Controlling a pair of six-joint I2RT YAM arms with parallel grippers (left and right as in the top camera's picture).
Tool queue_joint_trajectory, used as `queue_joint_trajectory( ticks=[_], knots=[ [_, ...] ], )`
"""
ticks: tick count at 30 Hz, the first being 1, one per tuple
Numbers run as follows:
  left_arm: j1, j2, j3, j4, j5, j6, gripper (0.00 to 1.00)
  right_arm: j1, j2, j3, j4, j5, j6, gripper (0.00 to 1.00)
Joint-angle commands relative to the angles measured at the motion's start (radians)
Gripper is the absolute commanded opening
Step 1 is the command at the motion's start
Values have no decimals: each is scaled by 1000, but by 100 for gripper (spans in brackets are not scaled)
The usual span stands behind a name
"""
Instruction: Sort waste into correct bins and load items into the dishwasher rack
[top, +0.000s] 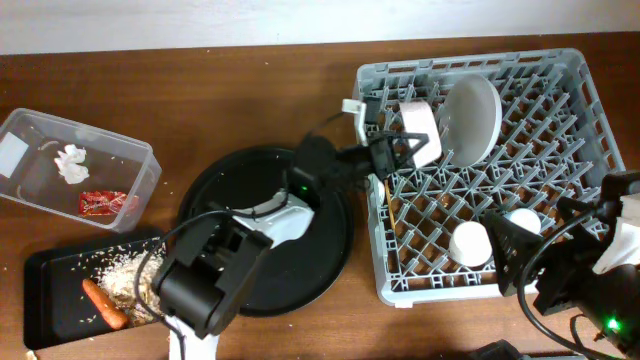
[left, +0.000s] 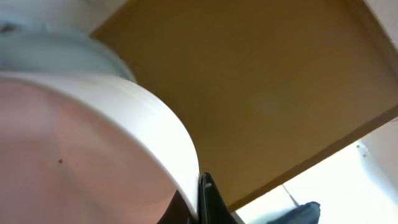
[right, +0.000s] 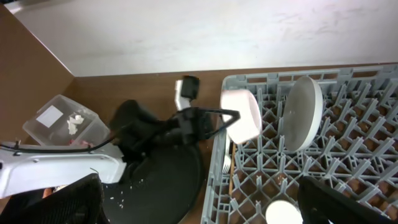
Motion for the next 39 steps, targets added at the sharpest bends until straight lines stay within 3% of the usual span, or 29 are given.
queue_joint_trajectory(
  ticks=[1, 2, 3, 4, 5, 8, 10, 13, 15, 16, 17, 18, 19, 21, 24, 28, 36, 39],
  knots=[
    [-14, 68, 27, -60, 14, 14, 2, 2, -2, 2, 5, 5, -3, 99],
    [-13, 74, 27, -138, 19, 41, 22, 2, -2, 2, 5, 5, -3, 99],
    [-8, 74, 27, -197, 20, 40, 33, 2, -2, 2, 5, 5, -3, 99],
    [2, 74, 27, -227, 29, 41, 52, 2, -2, 2, 5, 5, -3, 99],
    [34, 74, 27, -214, 89, 40, 99, 2, -2, 2, 5, 5, -3, 99],
    [204, 50, 27, -186, 296, 35, 99, 2, -2, 2, 5, 5, -3, 99],
    [301, -53, 27, -221, 334, 38, 99, 2, -2, 2, 5, 5, -3, 99],
    [342, -191, 27, -304, 334, 64, 99, 2, -2, 2, 5, 5, -3, 99],
    [346, -253, 27, -433, 335, 103, 99, 2, -2, 2, 5, 5, -3, 98],
    [348, -304, 27, -626, 315, 228, 99, 2, -2, 2, 5, 5, -3, 99],
    [346, -410, 27, -1081, 98, 502, 99, 2, -2, 2, 5, 5, -3, 99],
    [345, -506, 28, -1373, -131, 634, 99, 2, -2, 2, 5, 5, -3, 99],
    [352, -599, 28, -1563, -301, 681, 99, 2, -2, 2, 5, 5, -3, 99],
    [376, -786, 28, -1812, -552, 708, 99, 2, -2, 2, 5, 5, -3, 99],
    [385, -1235, 55, -2120, -986, 715, 99, 2, -2, 2, 5, 5, -3, 99],
    [385, -1532, 54, -2245, -1035, 758, 99, 2, -2, 2, 5, 5, -3, 99],
    [385, -1516, 43, -2432, -1035, 775, 99, 0, -11, -24, 5, 5, -3, 99],
    [385, -1516, 43, -2564, -1034, 774, 99, -69, -172, -219, 20, 48, -3, 99]
  ],
)
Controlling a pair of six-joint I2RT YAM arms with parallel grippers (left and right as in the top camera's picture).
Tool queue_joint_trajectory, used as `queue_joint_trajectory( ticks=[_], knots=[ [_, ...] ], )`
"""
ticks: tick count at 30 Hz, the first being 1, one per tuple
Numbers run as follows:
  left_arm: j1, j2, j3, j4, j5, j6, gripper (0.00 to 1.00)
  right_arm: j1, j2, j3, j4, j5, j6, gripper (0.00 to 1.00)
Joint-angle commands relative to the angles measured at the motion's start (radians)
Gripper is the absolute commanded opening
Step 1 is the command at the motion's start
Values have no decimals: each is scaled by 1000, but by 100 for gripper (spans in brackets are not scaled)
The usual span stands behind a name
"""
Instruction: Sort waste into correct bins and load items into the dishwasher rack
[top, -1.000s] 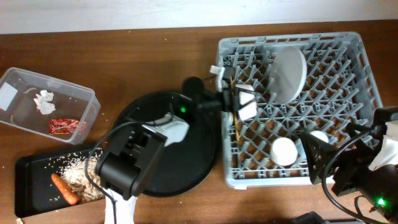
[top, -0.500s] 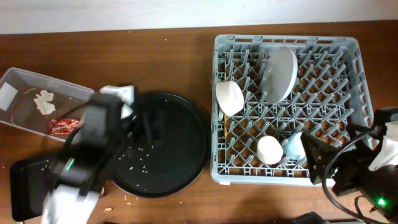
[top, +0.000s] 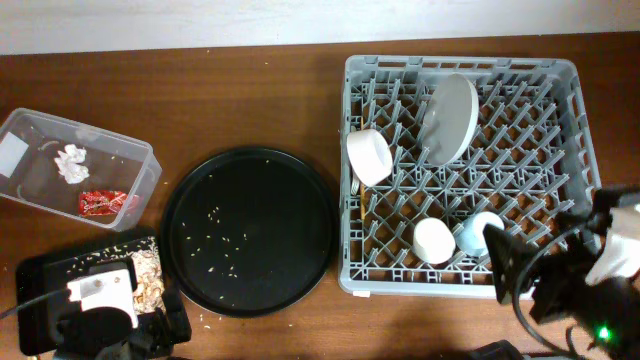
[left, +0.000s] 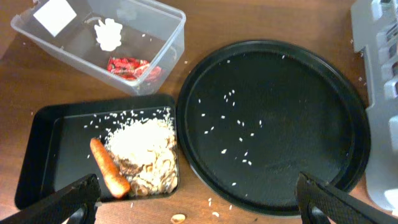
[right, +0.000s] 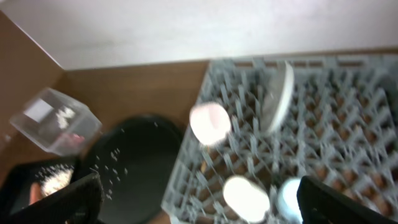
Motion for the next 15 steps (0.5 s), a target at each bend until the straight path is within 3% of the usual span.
queue_joint_trajectory(
  ticks=[1, 6, 8, 13, 15],
  knots=[
    [2, 4, -2, -43, -13, 11, 99, -80, -207, -293, 174, 70, -4, 99],
    [2, 4, -2, -43, -13, 11, 99, -145, -698, -1172, 819, -63, -14, 99],
    [2, 4, -2, -43, -13, 11, 99, -145, -800, -1350, 941, -84, -14, 99],
    [2, 4, -2, -43, -13, 11, 99, -145, -801, -1678, 1397, -100, -10, 99],
    [2, 4, -2, -43, -13, 11, 99, -144, -801, -1679, 1388, -100, -11, 99]
  ],
)
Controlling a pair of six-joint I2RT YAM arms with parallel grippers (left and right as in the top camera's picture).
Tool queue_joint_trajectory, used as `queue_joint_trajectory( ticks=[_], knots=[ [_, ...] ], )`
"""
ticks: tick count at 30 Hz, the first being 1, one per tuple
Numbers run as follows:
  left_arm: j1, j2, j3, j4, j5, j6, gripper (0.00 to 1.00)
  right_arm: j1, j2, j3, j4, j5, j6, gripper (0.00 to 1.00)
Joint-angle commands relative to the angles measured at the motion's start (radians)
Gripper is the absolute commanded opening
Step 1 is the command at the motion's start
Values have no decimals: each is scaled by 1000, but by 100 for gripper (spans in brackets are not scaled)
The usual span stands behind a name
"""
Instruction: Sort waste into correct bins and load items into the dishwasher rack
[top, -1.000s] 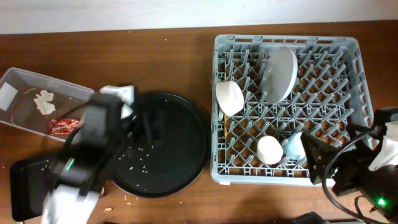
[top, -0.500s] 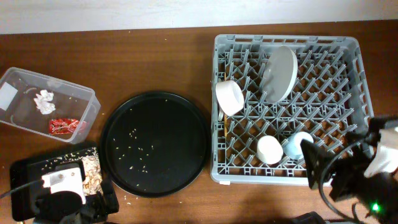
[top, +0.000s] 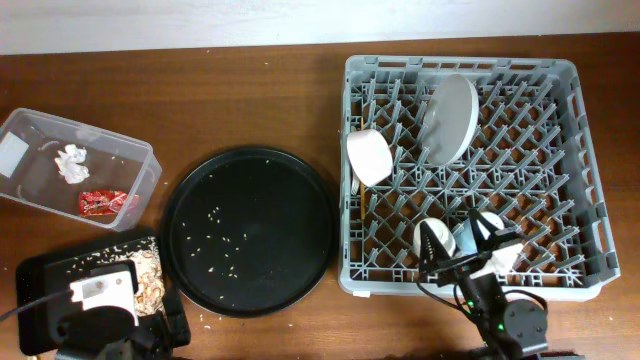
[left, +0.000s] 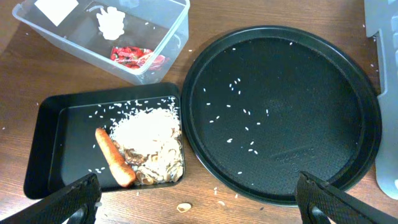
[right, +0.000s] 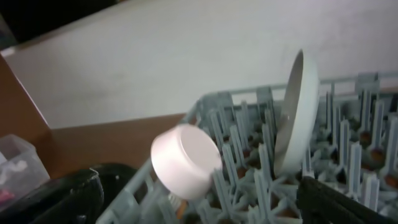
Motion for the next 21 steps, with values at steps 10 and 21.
queue_joint_trajectory(
  ticks=[10, 21],
  knots=[
    [2, -2, -2, 1, -6, 11, 99, -6, -4, -11, -91, -6, -6, 99],
    [254, -308, -647, 1075, 440, 303, 99, -6, -4, -11, -91, -6, -6, 99]
  ],
)
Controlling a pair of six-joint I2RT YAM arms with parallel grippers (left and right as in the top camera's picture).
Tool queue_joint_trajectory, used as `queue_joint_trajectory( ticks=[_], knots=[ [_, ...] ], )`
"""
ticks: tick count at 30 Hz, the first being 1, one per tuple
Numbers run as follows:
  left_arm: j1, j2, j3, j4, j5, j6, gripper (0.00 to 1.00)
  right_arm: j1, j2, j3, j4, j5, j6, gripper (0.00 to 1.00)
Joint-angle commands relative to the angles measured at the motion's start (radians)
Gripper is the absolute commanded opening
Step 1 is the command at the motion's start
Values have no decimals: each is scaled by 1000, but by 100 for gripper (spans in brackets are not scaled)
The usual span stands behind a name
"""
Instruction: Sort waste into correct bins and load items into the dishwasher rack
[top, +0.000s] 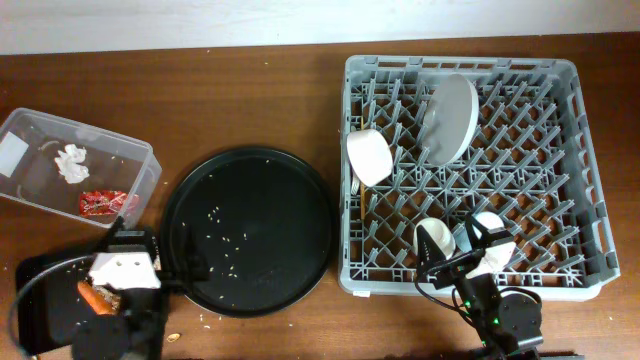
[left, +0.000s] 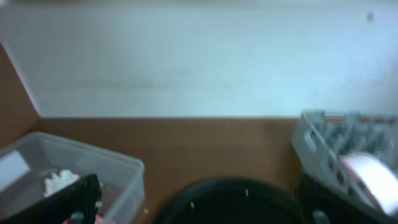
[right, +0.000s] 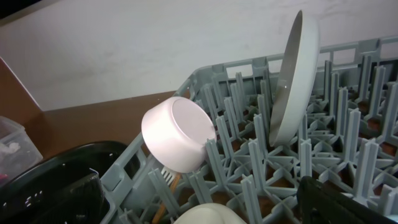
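The grey dishwasher rack (top: 590, 150) holds a tilted white bowl (top: 368, 157) (right: 177, 142), an upright white plate (top: 450, 118) (right: 292, 81) and two white cups (top: 433, 238) near its front edge. My right gripper (top: 465, 250) (right: 199, 211) sits low at the rack's front, open and holding nothing. At the lower left my left gripper (top: 160, 252) (left: 196, 214) is open and empty, over the black rectangular tray (top: 40, 270), which my arm partly hides. A carrot (top: 98, 298) shows there. The clear bin (top: 130, 160) (left: 118, 171) holds a white tissue (top: 71, 162) and a red wrapper (top: 100, 203).
A round black tray (top: 248, 232) (left: 236, 193) speckled with rice grains lies between the bin and the rack. A fork (right: 169, 183) stands in the rack under the bowl. A pale wall (left: 199, 62) backs the table.
My left wrist camera looked down on the trays and bin; now it looks level toward the wall, and the arm lies over the rectangular tray. The right gripper has barely shifted.
At first my left gripper held the white bowl at the rack's left side, with the right arm at the lower right. Then the bowl rested in the rack and my left arm was back at the lower left, open. Later my right gripper sat at the rack's front edge.
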Motion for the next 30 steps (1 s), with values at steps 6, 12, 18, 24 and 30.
queue_joint_trajectory(
  ticks=[6, 12, 18, 24, 30],
  knots=[
    [55, -294, -642, 380, 157, 55, 99, -5, -5, -5, -5, -3, -6, 99],
    [72, -294, -661, 397, 157, 55, 99, -5, -5, -5, -5, -3, -6, 99],
    [72, -294, -661, 397, 157, 55, 99, -5, -5, -5, -5, -3, -7, 99],
    [72, -293, -661, 397, 157, 55, 99, -5, -5, -5, -5, -3, -6, 99],
    [72, -293, -660, 397, 157, 55, 99, -5, -5, -5, -5, -3, -6, 99]
  ],
)
